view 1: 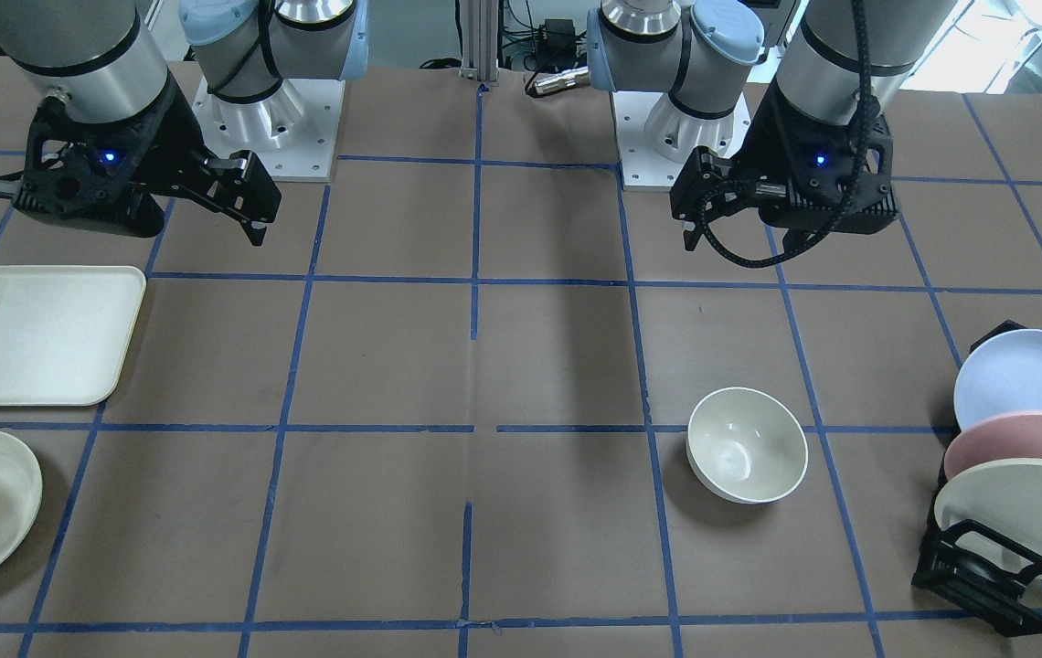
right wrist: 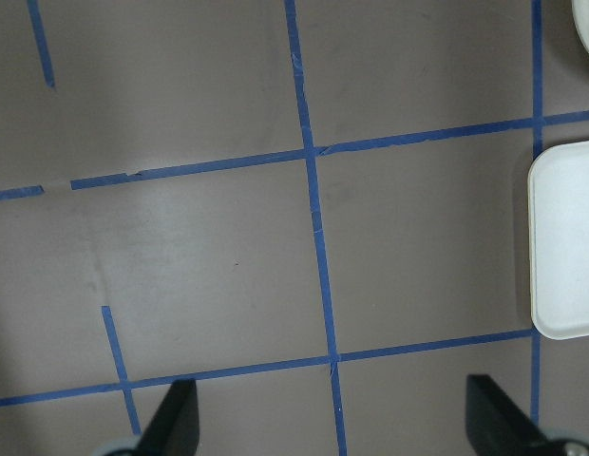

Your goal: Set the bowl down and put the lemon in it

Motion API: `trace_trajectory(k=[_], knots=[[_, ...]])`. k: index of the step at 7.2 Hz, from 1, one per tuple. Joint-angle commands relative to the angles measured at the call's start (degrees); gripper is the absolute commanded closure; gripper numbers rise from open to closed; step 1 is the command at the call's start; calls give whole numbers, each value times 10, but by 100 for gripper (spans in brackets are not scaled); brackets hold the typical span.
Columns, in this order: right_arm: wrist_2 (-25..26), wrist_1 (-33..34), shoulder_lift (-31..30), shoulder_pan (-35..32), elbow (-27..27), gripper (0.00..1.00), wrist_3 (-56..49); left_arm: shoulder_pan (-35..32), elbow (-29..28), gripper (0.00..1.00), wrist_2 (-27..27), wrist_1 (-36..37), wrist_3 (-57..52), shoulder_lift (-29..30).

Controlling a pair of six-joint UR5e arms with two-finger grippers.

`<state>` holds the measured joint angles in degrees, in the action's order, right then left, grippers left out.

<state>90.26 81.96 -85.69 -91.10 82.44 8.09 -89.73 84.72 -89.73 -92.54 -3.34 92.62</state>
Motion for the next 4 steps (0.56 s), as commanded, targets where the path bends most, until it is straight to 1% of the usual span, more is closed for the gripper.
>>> trace_trajectory(k=[1,2,3,4], knots=[[1,0,0,0,0,0,1,1,0,0,-1,1,0,3],[3,2,0,1,0,0,1,10,2,0,-4,8,-10,9],[5,5,1,5,0,0,-3,55,10,0,3,37,-49,31],[9,5,6,14,0,0,-24,91,11,0,5,59,-65,57]])
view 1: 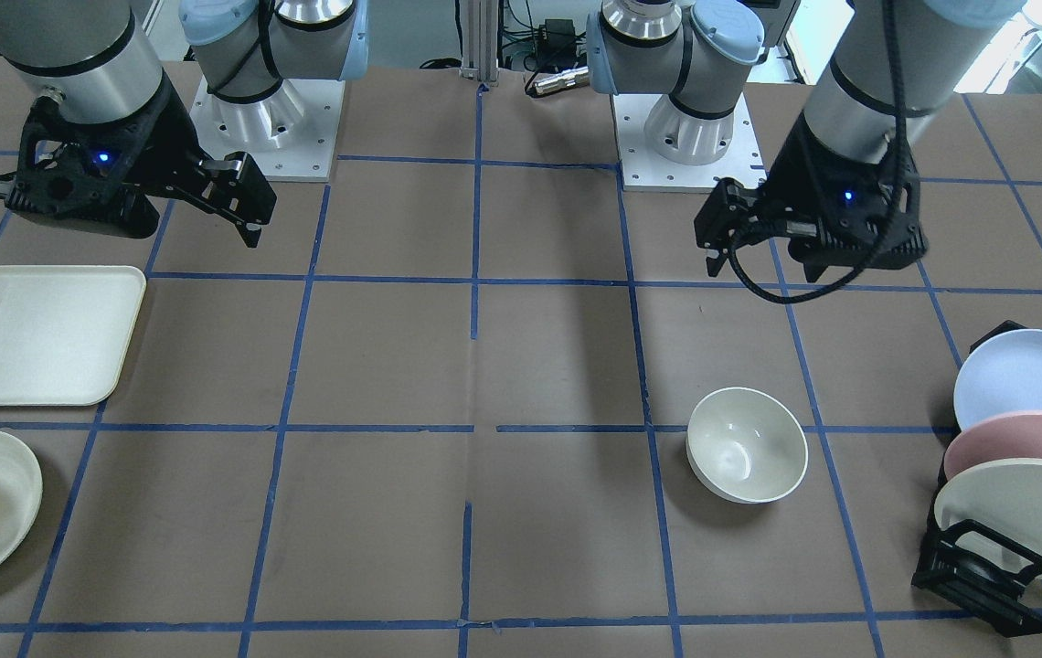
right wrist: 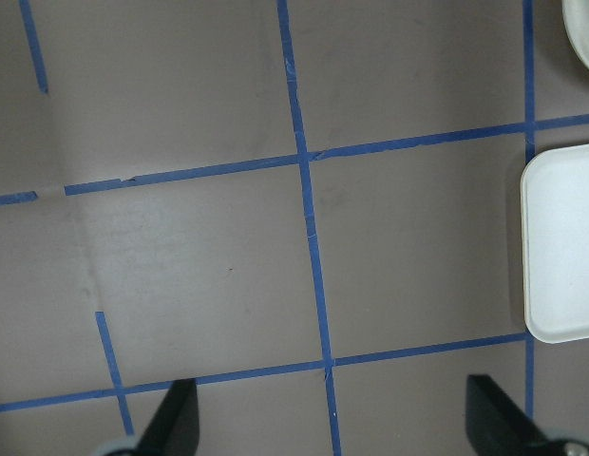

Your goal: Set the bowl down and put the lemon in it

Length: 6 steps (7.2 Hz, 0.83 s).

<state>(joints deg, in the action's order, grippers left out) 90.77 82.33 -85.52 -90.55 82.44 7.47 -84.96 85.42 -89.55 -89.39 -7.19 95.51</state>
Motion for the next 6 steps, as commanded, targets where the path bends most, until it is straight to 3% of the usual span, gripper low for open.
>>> trace_trajectory(k=[1,3,5,6], knots=[[5,4,4,21,0,0,-54,53,6,0,0,69,-32,62],[39,25,33,88,1,0,-93,77,7,0,1,95,-75,125],[48,168,89,149,1,0,-202,119,47,0,2,138,-79,157],[49,213,113,172,1,0,-274,132,84,0,3,209,-83,176]])
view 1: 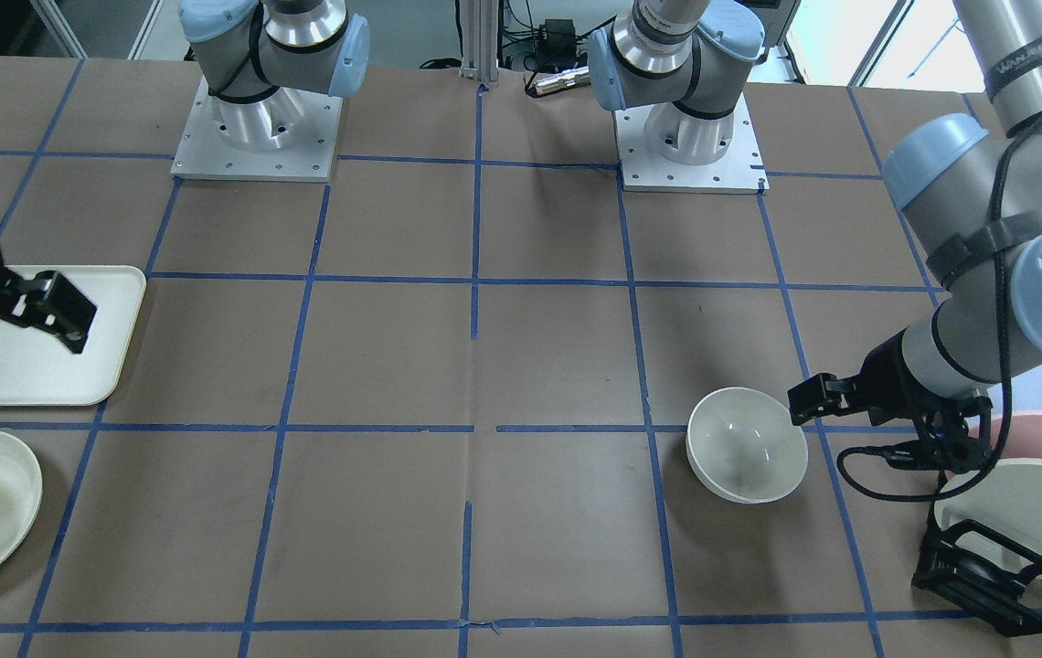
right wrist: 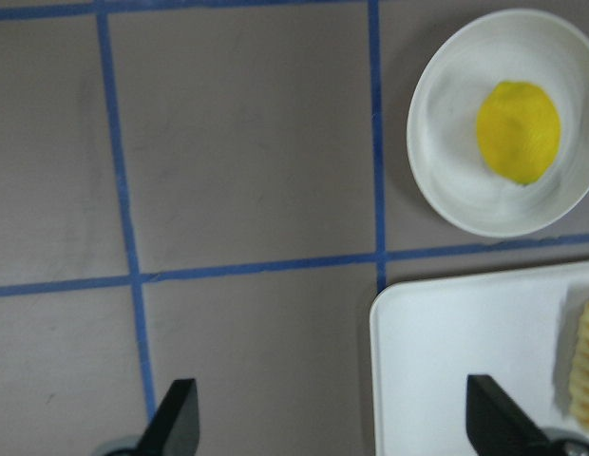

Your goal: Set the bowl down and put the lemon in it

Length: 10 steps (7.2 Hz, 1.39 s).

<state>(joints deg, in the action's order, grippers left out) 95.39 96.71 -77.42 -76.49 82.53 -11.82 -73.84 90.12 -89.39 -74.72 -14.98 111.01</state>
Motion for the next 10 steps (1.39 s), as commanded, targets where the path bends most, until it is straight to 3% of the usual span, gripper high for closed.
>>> trace_trajectory(k=[1,2,4,5,8,10], knots=[[-2,73,58,71,0,0,-141,21,64,0,3,105,-1,39],[-6,75,89,108,0,0,-189,21,81,0,27,119,0,53],[-6,155,140,125,0,0,-213,19,88,0,47,148,0,65],[-8,172,160,147,-1,0,-248,19,87,9,55,149,0,71],[-28,239,215,155,-1,0,-315,19,83,100,62,148,0,66],[-33,229,226,158,-1,0,-315,19,87,100,61,139,0,60]])
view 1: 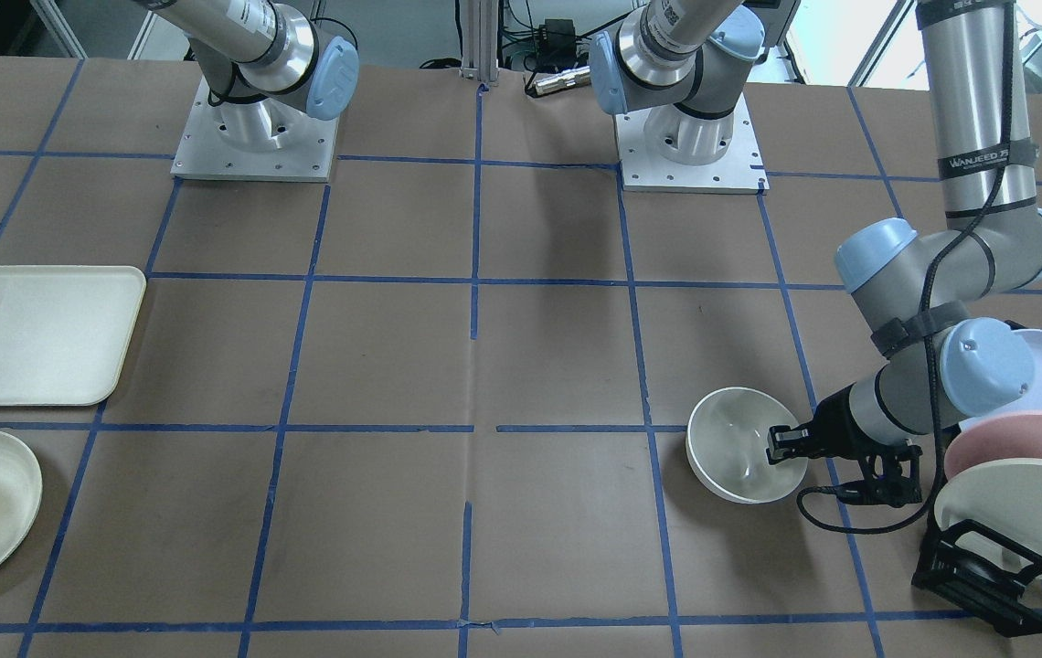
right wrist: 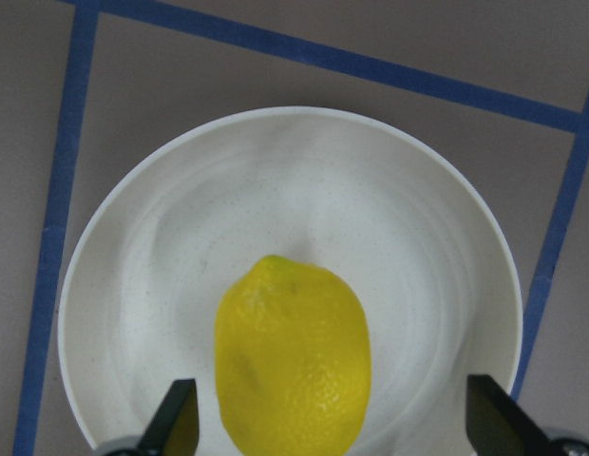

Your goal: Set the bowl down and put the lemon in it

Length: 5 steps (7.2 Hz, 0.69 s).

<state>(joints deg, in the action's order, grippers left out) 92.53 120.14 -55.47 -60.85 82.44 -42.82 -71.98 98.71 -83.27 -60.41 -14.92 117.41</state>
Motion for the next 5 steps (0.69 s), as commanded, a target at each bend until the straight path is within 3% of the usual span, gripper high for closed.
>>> trace_trajectory(k=[1,3,4,5], knots=[[-13,-18,6,1,0,0,-7,-1,-8,100,6,-12,-2,-15],[-22,-18,21,1,-4,0,-9,-40,-18,100,39,-61,4,-46],[-21,-18,30,1,-9,0,-8,-91,-14,100,43,-60,8,-62],[-18,-18,30,1,-8,18,-8,-149,-14,100,63,-53,34,-69]])
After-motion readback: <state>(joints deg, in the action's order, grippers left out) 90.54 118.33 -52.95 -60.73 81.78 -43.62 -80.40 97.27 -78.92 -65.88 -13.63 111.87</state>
